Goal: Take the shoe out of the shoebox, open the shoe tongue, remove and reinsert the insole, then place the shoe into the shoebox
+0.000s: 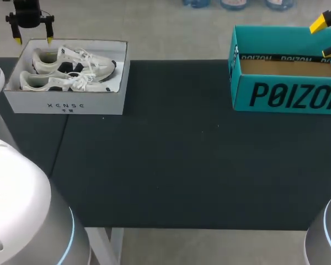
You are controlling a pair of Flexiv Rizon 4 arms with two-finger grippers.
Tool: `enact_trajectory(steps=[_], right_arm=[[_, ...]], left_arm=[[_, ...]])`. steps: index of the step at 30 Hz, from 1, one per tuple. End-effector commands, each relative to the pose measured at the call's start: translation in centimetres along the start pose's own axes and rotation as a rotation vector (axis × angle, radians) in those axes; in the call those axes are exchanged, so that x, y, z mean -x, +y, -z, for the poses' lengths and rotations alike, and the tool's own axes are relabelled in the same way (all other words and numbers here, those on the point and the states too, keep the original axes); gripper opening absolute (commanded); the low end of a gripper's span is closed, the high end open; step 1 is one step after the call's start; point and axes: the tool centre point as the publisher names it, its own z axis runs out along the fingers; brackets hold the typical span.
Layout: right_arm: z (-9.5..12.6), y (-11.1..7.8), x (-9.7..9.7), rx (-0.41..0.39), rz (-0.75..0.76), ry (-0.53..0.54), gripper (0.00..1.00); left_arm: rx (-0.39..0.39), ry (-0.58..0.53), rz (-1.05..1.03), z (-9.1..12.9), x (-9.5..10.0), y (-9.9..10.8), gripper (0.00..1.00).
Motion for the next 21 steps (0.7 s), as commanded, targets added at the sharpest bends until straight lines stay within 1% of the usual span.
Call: enact_trajectory(steps=[1,5,6,7,21], right_arm=[[0.0,0.1,0.0,-0.003,-0.001,-0.003,1.00],[0.0,0.1,0.0,-0.003,-0.001,-0.003,1.00],[0.0,0.1,0.0,-0.003,-0.001,-0.003,1.00],[0.0,0.1,0.0,-0.003,-0.001,-0.003,1.00],[0.0,0.1,0.0,-0.003,-0.001,-0.003,1.00]], left_arm=[[0.003,0.004,0.050,2.0,-0.3,-2.3,1.00],[-0.042,-0.015,0.169,2.5,-0.3,-2.8,1.00],[-0.048,0.009,0.214,2.6,-0.3,-3.0,1.00],[-0.051,0.007,0.164,2.8,-0.3,-3.4,1.00],[-0.051,0.007,0.164,2.8,-0.3,-3.4,1.00]])
